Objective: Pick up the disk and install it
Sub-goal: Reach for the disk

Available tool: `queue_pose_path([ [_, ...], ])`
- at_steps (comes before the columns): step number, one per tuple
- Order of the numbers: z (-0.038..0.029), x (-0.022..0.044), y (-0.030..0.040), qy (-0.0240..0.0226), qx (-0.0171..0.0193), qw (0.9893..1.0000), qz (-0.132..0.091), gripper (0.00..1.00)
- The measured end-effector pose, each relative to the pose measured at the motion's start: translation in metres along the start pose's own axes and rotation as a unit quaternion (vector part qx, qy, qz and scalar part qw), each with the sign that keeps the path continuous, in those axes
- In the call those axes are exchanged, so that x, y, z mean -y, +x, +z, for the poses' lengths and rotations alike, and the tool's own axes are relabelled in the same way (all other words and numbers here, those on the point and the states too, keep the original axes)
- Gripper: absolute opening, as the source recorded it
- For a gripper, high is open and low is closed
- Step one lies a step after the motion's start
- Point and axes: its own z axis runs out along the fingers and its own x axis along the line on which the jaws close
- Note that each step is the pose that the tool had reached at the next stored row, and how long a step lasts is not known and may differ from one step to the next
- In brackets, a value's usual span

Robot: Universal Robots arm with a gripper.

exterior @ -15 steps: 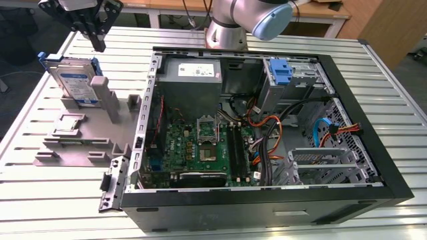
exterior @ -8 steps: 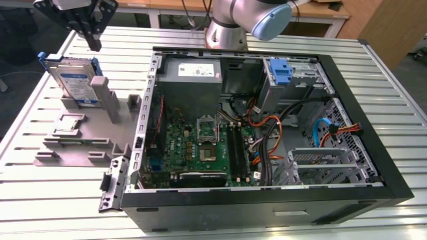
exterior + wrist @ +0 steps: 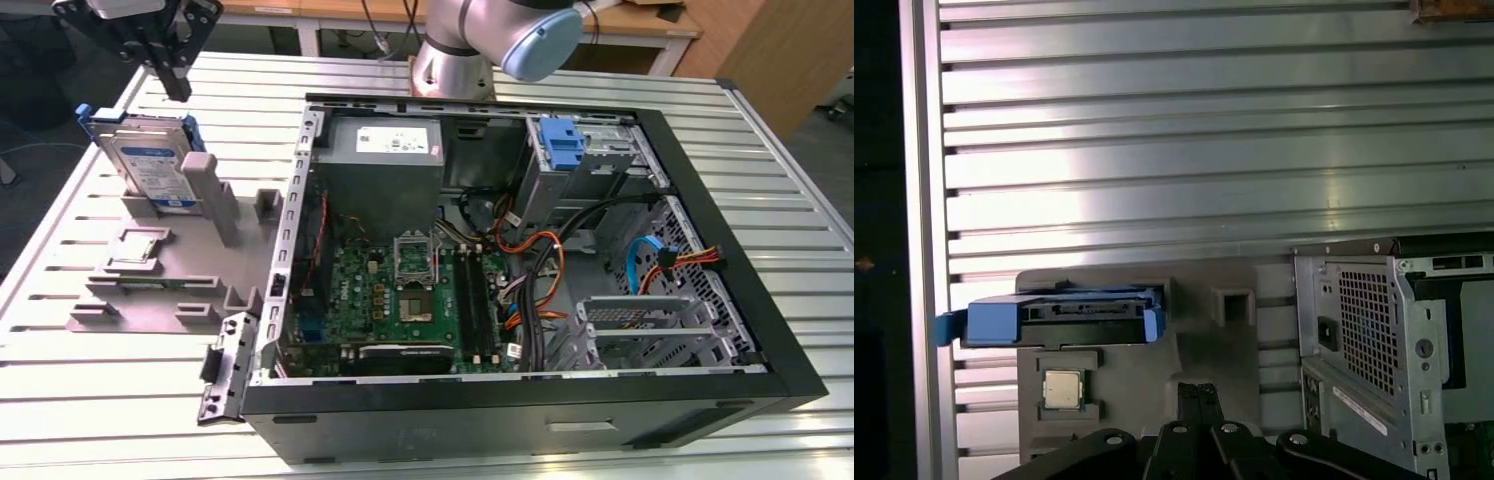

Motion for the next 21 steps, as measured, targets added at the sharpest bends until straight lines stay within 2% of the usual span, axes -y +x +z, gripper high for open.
queue_pose_path([
  [12,0.0017,-0.0024,0.0160,0.0002,0.0000,1.0000,0.000,0.10],
  [14,0.0017,-0.0025,0.0161,0.0014,0.0000,1.0000,0.000,0.10],
  [18,0.0020,-0.0025,0.0162,0.0074,-0.0008,1.0000,0.000,0.10],
  [21,0.0020,-0.0024,0.0184,0.0086,-0.0008,1.0000,0.000,0.10],
])
